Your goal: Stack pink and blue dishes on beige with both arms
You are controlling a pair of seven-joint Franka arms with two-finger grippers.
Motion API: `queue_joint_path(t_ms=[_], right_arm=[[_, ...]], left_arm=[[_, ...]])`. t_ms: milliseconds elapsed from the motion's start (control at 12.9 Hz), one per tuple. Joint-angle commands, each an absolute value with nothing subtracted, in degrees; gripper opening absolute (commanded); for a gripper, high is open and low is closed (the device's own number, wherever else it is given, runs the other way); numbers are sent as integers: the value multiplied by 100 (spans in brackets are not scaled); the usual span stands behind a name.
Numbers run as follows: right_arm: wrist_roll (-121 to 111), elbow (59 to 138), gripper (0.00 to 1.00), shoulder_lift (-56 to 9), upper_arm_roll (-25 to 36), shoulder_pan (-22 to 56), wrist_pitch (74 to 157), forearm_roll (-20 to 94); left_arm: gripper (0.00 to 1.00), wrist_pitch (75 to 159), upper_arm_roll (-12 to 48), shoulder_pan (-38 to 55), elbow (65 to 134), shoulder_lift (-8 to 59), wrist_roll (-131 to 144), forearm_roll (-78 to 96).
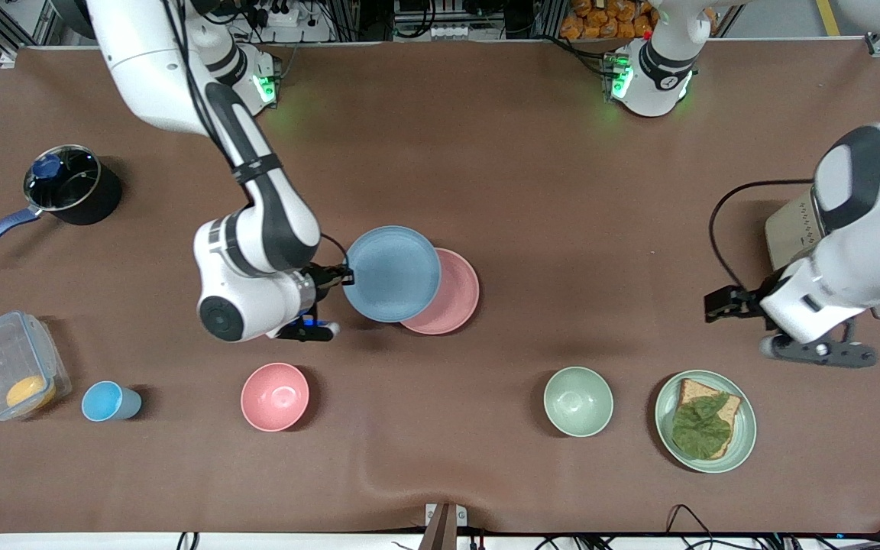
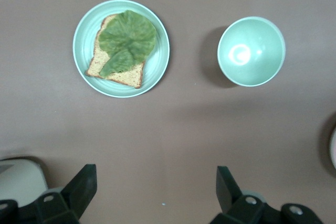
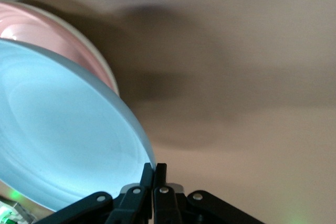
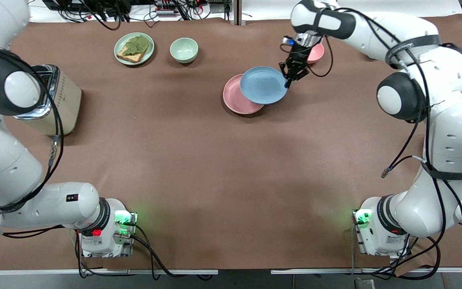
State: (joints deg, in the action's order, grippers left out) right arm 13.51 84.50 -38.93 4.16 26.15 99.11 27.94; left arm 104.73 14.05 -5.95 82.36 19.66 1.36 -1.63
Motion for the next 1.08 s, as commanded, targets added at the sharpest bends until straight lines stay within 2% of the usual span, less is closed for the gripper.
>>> queue_joint_path(t_ms=[0, 232, 387, 542, 619, 696, 1006], right_arm=[[1424, 8367, 0, -4060, 475, 2812, 10211, 2944], [1424, 8332, 0, -4288, 475, 3005, 10721, 3023], [1415, 8332, 0, -4368, 475, 3050, 10950, 3172], [1424, 8262, 0, -4403, 475, 3102, 10960, 3322], [1433, 8262, 24, -4412, 475, 3111, 10969, 3374], [1407, 8262, 99, -4395, 475, 3111, 10960, 3384], [1371, 7919, 100, -4245, 510, 2901, 10585, 3375]], left_arm=[[100, 10362, 1110, -432, 8472, 1251, 132, -26], [100, 9731, 817, -351, 8840, 696, 97, 148], [100, 9764, 765, -238, 9375, 152, 210, 176], [100, 10009, 206, 365, 9990, -331, 132, 141], [100, 10054, -172, 656, 10071, -386, 106, 132], [100, 10055, -306, 790, 10090, -404, 105, 132], [100, 10020, -299, 738, 9810, -186, 114, 105]])
